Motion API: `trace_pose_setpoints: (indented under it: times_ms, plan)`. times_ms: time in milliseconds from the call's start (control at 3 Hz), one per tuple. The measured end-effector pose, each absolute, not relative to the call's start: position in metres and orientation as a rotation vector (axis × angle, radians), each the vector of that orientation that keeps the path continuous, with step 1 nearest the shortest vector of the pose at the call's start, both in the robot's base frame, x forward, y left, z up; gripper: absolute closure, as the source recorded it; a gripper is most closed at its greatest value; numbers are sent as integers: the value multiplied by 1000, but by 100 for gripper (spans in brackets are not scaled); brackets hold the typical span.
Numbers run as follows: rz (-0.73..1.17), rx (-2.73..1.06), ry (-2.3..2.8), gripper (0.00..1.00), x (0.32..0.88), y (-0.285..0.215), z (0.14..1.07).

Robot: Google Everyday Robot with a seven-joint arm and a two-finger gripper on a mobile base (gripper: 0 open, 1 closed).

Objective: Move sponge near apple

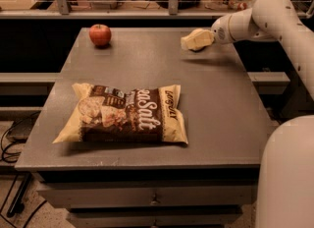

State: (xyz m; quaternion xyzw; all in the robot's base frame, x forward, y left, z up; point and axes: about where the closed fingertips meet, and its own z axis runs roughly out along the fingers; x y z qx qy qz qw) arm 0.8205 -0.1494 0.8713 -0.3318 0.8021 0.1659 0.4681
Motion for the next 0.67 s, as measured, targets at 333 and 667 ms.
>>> trace_pose_setpoints:
  times_ms: [333,667]
  plan:
    - [458,-801,1971,0,833,-146,861]
    - [491,-804,1971,0,843,-142,852]
